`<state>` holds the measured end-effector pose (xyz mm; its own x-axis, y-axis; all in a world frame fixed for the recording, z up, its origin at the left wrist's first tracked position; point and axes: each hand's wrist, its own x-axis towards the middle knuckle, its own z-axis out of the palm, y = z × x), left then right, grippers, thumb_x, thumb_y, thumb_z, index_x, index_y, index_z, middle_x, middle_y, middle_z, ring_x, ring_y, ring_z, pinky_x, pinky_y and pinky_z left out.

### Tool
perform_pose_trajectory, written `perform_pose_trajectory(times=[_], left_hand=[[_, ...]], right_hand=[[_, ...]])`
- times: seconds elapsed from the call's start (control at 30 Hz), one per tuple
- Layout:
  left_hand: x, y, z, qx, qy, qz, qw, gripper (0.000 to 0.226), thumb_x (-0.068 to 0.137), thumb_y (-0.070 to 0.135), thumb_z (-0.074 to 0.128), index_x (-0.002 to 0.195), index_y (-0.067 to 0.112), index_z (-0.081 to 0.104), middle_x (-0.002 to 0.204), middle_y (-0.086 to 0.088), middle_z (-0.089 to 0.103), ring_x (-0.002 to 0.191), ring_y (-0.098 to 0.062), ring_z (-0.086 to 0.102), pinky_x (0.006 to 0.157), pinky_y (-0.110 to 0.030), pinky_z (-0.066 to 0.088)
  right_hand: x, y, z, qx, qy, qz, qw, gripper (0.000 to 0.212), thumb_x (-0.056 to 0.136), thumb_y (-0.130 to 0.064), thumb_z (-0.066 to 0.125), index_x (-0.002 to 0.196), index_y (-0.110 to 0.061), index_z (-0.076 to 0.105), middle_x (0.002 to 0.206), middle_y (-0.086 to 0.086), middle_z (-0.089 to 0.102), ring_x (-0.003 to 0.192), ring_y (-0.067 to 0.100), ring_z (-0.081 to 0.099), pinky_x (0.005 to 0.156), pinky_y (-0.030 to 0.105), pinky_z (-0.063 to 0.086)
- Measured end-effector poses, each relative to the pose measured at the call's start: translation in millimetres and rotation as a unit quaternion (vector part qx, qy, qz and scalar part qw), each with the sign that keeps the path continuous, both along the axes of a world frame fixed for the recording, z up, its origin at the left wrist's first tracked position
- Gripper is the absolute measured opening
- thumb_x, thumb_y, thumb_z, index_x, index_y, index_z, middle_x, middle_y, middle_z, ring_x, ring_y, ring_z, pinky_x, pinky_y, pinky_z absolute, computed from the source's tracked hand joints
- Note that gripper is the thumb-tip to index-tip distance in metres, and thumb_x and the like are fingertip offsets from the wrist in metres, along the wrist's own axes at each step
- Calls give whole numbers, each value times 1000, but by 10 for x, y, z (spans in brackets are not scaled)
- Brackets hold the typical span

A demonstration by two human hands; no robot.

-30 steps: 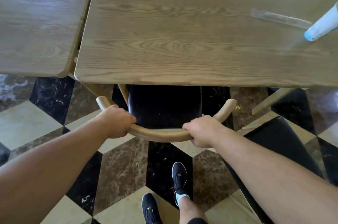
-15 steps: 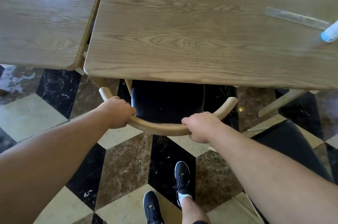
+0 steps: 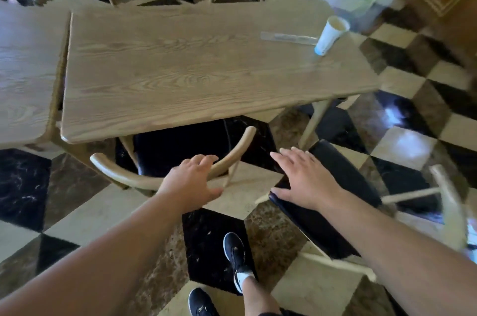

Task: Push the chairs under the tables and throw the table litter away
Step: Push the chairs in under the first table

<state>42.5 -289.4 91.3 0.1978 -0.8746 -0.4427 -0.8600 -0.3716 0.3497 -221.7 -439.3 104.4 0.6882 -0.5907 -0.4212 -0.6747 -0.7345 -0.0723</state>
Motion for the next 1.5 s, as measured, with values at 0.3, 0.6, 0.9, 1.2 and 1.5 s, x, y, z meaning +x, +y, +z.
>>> perform_pose_trajectory(times=[0.3, 0.6, 0.9, 1.2, 1.5], left_hand=[[-1914, -787, 460, -32, 94, -91, 991, 67, 94, 58, 64, 153, 34, 44, 147, 5, 56, 134, -21, 52, 97, -40, 50], [-3929, -1533, 304, -2, 114, -157, 981, 66, 94, 58, 66, 151, 34, 44, 147, 3, 54, 132, -22, 53, 103, -45, 51], [-5774, -2078, -407, 151, 118, -133, 972, 76, 93, 60, 70, 157, 33, 38, 155, 1, 49, 122, -21, 62, 92, -36, 54], [-6268, -2271, -723, 223, 137, -70, 963, 82, 87, 63, 72, 156, 35, 37, 141, 7, 56, 112, -14, 61, 93, -39, 57], [-5670, -2064, -714, 300, 123, -29, 945, 64, 86, 49, 77, 142, 33, 52, 118, 7, 63, 104, -17, 63, 87, -34, 54]], right_hand=[[-2352, 149, 660, -59, 55, -184, 980, 72, 98, -61, 59, 157, -24, 41, 154, 0, 51, 148, 25, 39, 123, 41, 31], [-4305, -376, 486, -46, 69, -199, 977, 55, 93, -42, 70, 141, -21, 55, 135, 3, 63, 132, 27, 53, 114, 44, 43], [-5274, -1311, -292, 51, 152, -22, 987, 69, 97, -17, 64, 160, -25, 38, 164, 13, 40, 159, 38, 17, 130, 57, 13], [-5387, -1714, -982, 68, 166, 219, 959, 6, 91, -30, 66, 88, -25, 65, 75, -5, 61, 85, 23, 61, 123, 62, 26], [-4597, -1756, -757, 77, 77, 223, 969, 8, 97, -36, 62, 94, -31, 56, 86, -5, 60, 90, 26, 65, 93, 50, 43]])
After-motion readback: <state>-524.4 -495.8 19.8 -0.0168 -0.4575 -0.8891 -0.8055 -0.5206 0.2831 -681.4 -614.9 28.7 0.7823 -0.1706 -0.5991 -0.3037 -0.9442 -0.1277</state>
